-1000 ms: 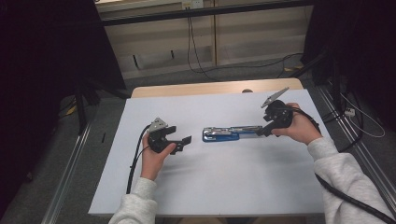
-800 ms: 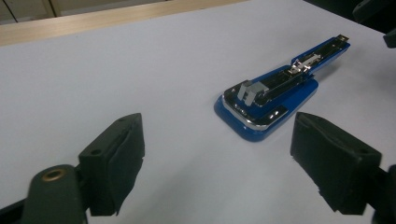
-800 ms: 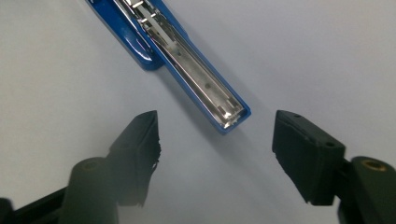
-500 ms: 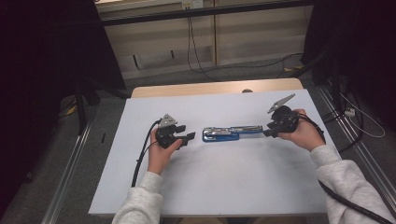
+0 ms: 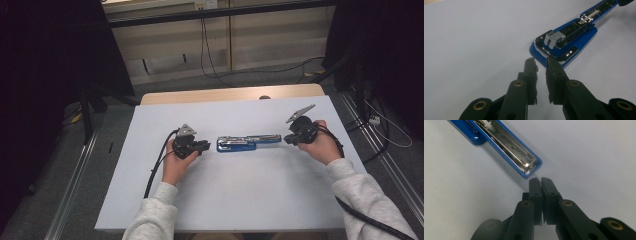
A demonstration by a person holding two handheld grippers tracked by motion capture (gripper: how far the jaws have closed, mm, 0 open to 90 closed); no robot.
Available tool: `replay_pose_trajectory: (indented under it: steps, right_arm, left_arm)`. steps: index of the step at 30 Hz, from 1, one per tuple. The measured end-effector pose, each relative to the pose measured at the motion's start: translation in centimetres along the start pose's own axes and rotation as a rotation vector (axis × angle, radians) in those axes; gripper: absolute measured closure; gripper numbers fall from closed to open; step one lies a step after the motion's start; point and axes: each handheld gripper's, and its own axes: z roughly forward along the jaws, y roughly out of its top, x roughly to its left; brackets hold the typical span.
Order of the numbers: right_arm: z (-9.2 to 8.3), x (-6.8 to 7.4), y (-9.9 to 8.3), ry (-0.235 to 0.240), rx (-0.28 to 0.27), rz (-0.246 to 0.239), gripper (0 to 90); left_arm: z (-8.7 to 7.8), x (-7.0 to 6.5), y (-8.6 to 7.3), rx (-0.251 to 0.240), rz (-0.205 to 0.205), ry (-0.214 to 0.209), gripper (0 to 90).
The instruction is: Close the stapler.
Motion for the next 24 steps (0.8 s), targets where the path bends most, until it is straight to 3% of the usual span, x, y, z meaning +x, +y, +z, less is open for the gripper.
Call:
replay_pose_trajectory:
  steps: [7,18,24]
  right_arm:
    - [0.8,0.2,-0.9,0.015,-0.001,0.007,88.5]
    - [1.6,0.1,-0.8,0.022,0.0,0.003,89.5]
    - [2.0,-0.1,-1.0,0.032,-0.004,0.009,89.5]
  left_arm:
    - [1.1,-0.1,0.0,0.036,0.006,-0.013,89.3]
    - [2.2,-0.3,0.0,0.059,-0.001,-0.008,89.9]
    - [3.0,-0.4,0.3,0.072,0.004,-0.028,88.2]
